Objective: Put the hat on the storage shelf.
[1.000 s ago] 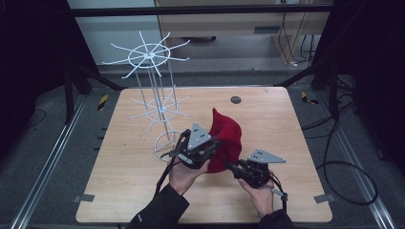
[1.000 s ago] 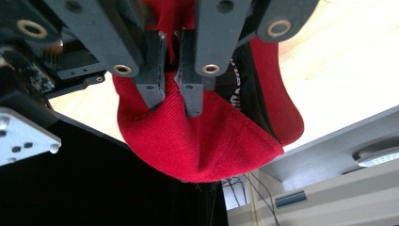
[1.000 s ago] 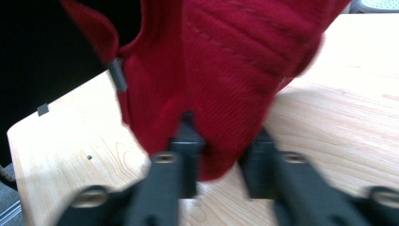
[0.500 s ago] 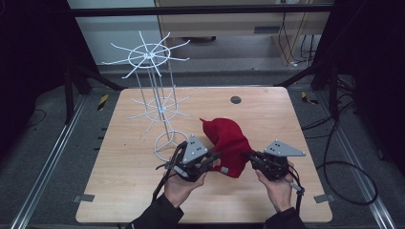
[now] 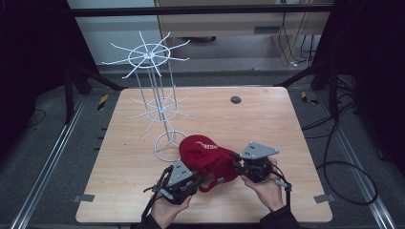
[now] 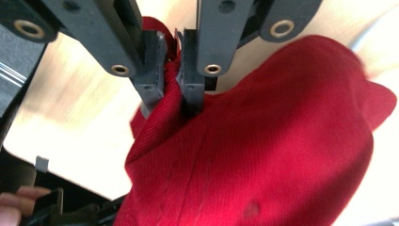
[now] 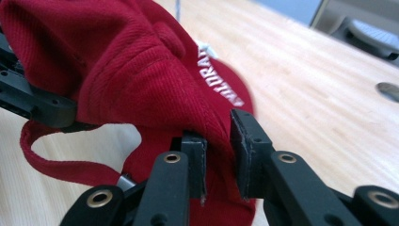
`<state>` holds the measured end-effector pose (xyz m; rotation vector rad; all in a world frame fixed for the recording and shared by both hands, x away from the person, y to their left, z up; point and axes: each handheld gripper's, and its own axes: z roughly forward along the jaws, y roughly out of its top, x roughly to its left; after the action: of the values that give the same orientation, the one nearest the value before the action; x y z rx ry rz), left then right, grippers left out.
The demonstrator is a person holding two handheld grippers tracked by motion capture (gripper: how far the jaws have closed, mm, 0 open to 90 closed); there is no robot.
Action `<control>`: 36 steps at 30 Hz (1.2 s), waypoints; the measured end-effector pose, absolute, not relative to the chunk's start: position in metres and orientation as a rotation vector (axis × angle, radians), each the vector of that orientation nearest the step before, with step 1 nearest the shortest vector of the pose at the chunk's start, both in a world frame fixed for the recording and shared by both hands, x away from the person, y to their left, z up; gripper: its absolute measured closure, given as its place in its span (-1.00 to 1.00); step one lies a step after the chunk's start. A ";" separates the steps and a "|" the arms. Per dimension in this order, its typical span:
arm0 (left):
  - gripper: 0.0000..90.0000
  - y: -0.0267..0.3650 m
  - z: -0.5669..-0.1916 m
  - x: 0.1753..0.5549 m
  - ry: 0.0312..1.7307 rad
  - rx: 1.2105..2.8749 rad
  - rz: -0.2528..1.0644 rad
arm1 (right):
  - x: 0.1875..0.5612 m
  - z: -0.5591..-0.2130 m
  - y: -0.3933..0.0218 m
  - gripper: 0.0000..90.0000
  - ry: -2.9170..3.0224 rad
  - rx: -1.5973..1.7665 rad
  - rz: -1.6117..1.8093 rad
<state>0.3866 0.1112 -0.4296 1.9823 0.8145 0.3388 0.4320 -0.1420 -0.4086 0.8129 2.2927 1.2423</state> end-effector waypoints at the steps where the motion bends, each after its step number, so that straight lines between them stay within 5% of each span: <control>1: 0.83 0.112 -0.434 0.387 0.815 1.990 0.334 | 0.432 -0.411 -0.140 0.68 2.305 0.805 1.226; 10: 0.80 0.108 -0.466 0.386 0.827 2.076 0.291 | 0.430 -0.437 -0.131 0.68 2.405 0.781 1.103; 19: 0.81 0.123 -0.472 0.383 0.837 2.107 0.307 | 0.420 -0.436 -0.141 0.29 2.465 0.759 1.276; 25: 0.81 0.131 -0.474 0.385 0.864 2.117 0.322 | 0.417 -0.423 -0.158 0.21 2.400 0.789 1.427; 36: 0.81 0.133 -0.478 0.388 0.873 2.133 0.322 | 0.474 -0.449 -0.142 0.20 2.354 0.962 1.220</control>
<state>0.3879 0.1334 -0.4780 2.1329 0.8733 0.3218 0.4737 -0.1416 -0.4494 0.9620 2.3536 1.2196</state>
